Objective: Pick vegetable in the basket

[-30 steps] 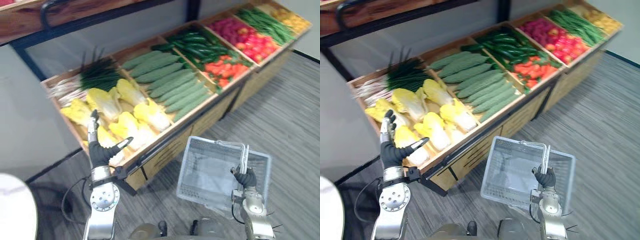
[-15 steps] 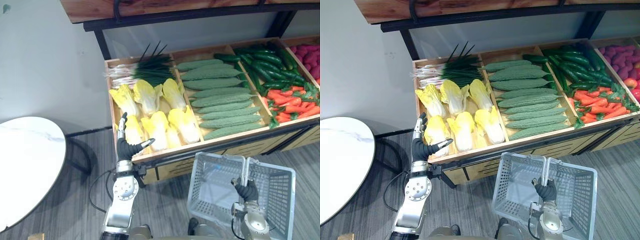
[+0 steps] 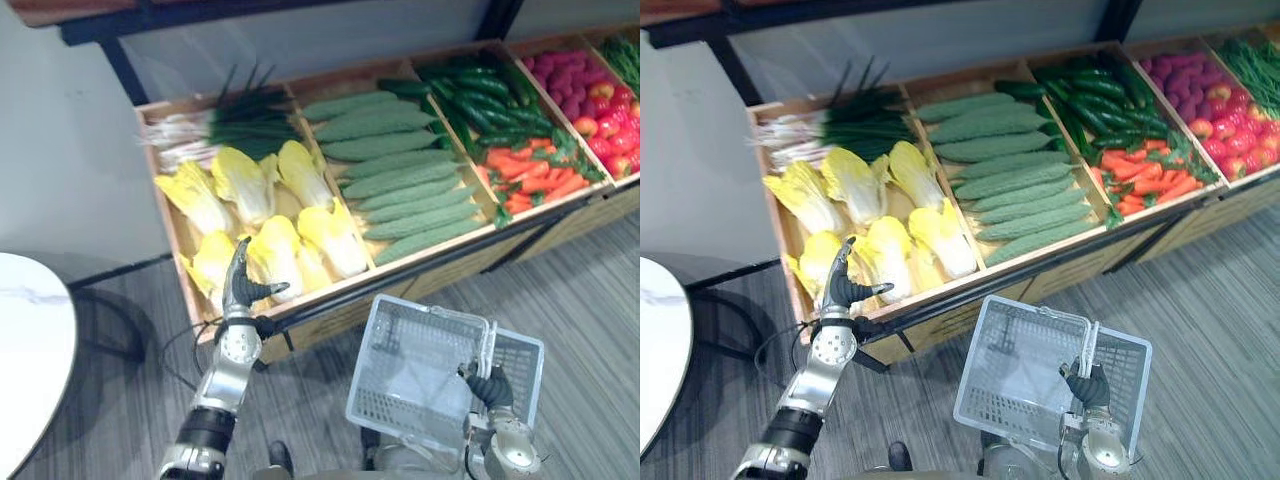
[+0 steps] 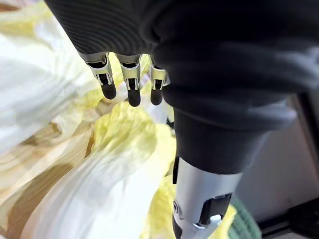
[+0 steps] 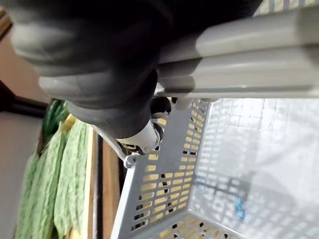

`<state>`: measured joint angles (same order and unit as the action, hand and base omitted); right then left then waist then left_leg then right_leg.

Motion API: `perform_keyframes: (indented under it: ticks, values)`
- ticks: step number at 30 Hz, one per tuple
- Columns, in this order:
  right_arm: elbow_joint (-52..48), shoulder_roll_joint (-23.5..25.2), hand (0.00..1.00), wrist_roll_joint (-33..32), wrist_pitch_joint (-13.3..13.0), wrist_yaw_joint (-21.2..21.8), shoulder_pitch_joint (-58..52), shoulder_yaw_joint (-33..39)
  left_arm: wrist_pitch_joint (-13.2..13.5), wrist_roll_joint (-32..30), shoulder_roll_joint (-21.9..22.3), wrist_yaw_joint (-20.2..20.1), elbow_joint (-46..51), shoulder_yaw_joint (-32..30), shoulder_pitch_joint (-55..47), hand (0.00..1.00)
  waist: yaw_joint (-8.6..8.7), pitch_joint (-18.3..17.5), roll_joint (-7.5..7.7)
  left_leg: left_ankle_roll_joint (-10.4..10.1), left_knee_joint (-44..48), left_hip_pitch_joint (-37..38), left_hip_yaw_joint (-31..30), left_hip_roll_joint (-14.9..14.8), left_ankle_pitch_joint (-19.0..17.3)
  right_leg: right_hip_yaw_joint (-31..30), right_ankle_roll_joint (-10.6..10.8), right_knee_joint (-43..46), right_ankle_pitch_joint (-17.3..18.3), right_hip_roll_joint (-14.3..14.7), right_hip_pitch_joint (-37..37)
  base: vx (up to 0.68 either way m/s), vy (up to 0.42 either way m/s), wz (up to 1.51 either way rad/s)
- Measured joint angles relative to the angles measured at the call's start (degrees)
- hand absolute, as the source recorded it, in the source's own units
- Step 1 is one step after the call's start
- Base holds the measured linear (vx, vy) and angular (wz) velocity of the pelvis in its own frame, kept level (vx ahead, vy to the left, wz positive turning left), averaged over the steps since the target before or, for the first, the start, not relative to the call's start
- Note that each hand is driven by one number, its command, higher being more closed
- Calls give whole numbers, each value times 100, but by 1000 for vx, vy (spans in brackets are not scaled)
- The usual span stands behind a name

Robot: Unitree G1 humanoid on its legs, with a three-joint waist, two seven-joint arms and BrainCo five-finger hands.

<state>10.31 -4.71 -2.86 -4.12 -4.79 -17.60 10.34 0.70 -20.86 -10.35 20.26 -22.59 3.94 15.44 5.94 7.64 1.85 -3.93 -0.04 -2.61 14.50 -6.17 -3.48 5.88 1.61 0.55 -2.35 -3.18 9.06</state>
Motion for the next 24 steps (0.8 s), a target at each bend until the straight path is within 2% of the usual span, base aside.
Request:
perform_keyframes:
  ticks: [3, 5, 7, 8, 9, 13, 15, 16, 19, 24]
  values:
    - [1, -59, 100, -62, -6, -9, 207, 0, -55, -23, -136, 12, -777, -22, 735, 0, 109, 207, 27, -11, -5, -182, -9, -6, 50, -5, -10, -83, -91, 9, 133, 1, -11, -1]
    - [5, -70, 100, -107, -22, -16, 374, -4, -1, -31, -167, 17, -1177, -109, 1112, 0, 126, 339, 26, -3, -1, -259, -1, 2, 58, -42, -8, -88, -125, 4, 218, -9, -7, -5]
    - [14, -97, 100, -114, -77, -27, 576, -49, -39, -309, -184, 262, -1757, -248, 1631, 0, 123, 436, 32, 25, 0, -359, -2, 17, 124, -127, -7, -110, -228, -7, 336, -20, -16, -8]
    - [14, -118, 100, -117, -100, -33, 624, -78, -56, -375, -204, 285, -1805, -249, 1732, 100, 120, 479, 33, 27, 0, -362, -3, 19, 131, -135, -11, -119, -240, -8, 336, -156, -67, -4]
    - [3, -209, 100, -117, -233, -53, 727, -225, -128, -494, -345, 211, -1930, -320, 1976, 100, 111, 537, 45, 41, -2, -487, -8, 40, 154, -175, -61, -190, -299, -18, 446, -189, -74, -5]
    - [2, -220, 100, -118, -231, -54, 827, -234, -167, -425, -420, 196, -1763, -413, 2026, 100, 130, 699, 43, 44, -9, -497, -7, 67, 188, -217, -21, -293, -416, -46, 424, -90, -31, -4]
    - [-12, -219, 100, -111, -230, -68, 828, -233, -154, -170, -406, 205, -1208, -417, 1699, 100, 135, 701, 41, 44, -20, -456, -7, 72, 188, -227, -8, -335, -425, -58, 372, 0, 0, 0]
    - [-12, -219, 100, -105, -224, -121, 810, -225, -126, 158, -397, 230, -836, -460, 1489, 100, 124, 702, 40, 44, -27, -402, -20, 79, 188, -218, 17, -414, -452, -56, 279, 29, -3, 4]
    - [-12, -220, 100, -79, -186, -149, 835, -205, -53, 569, -416, 177, -536, -456, 1106, 100, 94, 706, 30, 43, -32, -246, -52, 107, 187, -207, 24, -486, -460, -65, 75, 39, -2, 5]
    - [-20, -176, 100, -47, -170, -179, 878, -75, 7, 892, 113, 41, 565, -423, 97, 100, 93, 695, 11, 67, -33, -18, -122, 146, 157, -269, 25, -508, -460, -104, -168, 14, 13, 4]
